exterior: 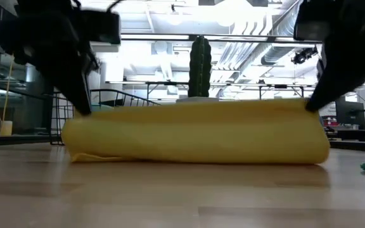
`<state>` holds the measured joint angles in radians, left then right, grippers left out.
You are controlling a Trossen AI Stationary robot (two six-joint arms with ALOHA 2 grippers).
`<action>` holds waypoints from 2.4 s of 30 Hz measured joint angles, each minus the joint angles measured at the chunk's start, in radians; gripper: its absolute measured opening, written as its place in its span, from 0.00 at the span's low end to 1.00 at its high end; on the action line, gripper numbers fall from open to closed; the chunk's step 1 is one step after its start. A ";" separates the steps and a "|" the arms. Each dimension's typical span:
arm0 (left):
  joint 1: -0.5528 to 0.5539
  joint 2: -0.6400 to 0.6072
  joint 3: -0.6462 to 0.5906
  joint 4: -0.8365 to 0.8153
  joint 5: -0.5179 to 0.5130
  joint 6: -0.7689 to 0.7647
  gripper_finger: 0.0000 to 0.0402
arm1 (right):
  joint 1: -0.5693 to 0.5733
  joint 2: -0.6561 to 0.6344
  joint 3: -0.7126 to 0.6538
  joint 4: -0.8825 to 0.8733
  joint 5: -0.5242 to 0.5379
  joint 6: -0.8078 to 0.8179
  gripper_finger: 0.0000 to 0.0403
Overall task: Fold microfiber towels
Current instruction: Fold the yellow microfiber towel on the table
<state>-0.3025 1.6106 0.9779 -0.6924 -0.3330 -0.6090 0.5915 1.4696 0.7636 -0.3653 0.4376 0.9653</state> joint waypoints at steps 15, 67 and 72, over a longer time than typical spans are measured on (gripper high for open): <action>0.061 -0.189 0.137 -0.236 -0.245 0.147 0.00 | -0.010 -0.152 0.182 -0.368 0.210 -0.181 0.00; -0.169 0.066 -0.086 0.158 -0.179 -0.131 0.00 | 0.089 0.129 0.121 -0.061 -0.058 -0.133 0.00; -0.137 0.057 -0.041 0.153 -0.171 -0.070 0.00 | 0.066 0.129 0.121 -0.060 -0.105 0.038 0.00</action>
<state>-0.4394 1.6676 0.9367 -0.5396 -0.5045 -0.6795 0.6572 1.5982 0.8845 -0.4250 0.3327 1.0034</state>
